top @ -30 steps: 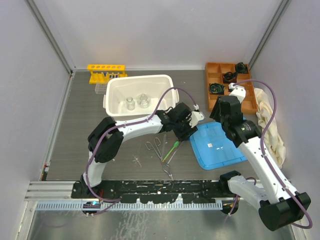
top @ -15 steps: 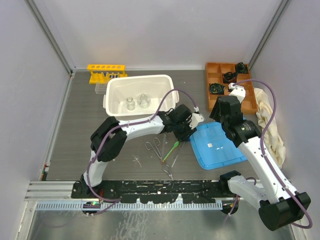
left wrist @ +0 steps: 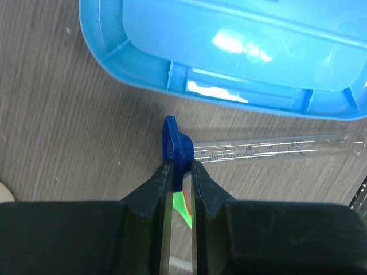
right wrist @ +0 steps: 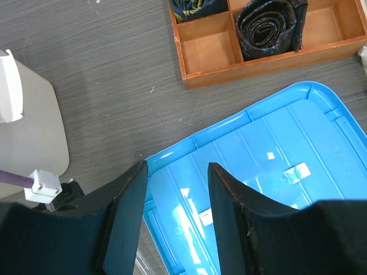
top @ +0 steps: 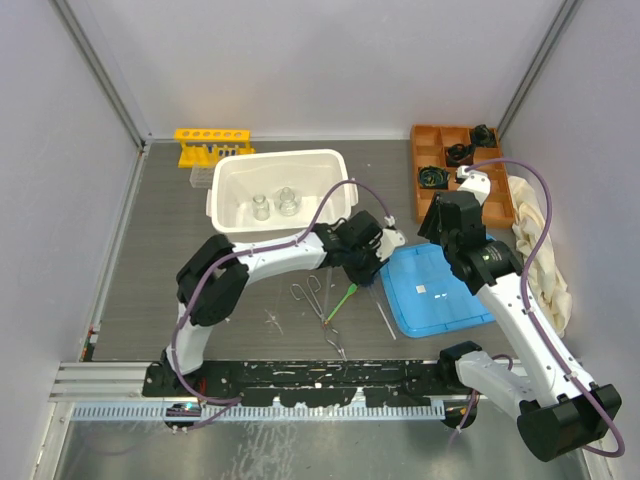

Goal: Organize the chemistry lab equipment
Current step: Pick up the chemistry item at the center of the board, then place the chemistry item in the storage box.

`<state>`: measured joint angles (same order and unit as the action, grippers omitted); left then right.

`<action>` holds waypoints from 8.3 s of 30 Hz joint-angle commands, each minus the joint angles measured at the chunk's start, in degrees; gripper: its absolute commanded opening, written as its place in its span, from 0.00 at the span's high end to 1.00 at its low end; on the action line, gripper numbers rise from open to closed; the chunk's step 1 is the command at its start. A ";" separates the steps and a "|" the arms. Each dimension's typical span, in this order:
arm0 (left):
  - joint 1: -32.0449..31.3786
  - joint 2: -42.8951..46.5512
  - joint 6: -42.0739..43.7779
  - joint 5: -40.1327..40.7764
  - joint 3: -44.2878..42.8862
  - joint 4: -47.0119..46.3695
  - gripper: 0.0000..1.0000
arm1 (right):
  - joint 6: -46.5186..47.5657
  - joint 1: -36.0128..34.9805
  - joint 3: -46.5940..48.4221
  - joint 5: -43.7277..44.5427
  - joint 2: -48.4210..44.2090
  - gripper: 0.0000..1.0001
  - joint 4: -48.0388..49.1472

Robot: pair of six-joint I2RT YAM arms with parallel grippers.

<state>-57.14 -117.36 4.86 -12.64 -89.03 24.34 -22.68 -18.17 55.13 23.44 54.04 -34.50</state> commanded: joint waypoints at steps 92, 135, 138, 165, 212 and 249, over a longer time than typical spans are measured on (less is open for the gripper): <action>13.05 68.31 -73.15 14.32 62.50 -35.27 1.00 | -14.81 -2.23 -14.13 -55.93 -7.10 0.44 28.63; 13.08 75.02 -55.17 20.92 49.90 -11.03 0.33 | -7.79 -12.41 -6.51 -41.42 -4.33 0.99 18.61; 13.04 76.20 -49.44 24.67 44.32 -4.91 0.33 | -5.49 -12.52 -2.00 -39.77 -3.24 0.99 14.14; 38.42 21.51 -39.79 0.99 -25.71 18.30 0.38 | 6.26 -12.85 75.17 -26.94 48.25 0.99 -12.10; 48.44 19.59 -32.93 2.89 -14.13 20.49 0.44 | 14.28 -19.74 69.23 -4.75 63.90 0.99 -3.95; 48.54 16.35 -30.55 2.70 -14.86 25.09 0.44 | 11.74 -16.63 73.45 -13.30 71.27 0.99 -9.17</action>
<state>-8.62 -101.06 -27.33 -9.72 -101.25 47.92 -10.72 -34.81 124.68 11.99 124.81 -43.03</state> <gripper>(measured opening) 0.558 0.321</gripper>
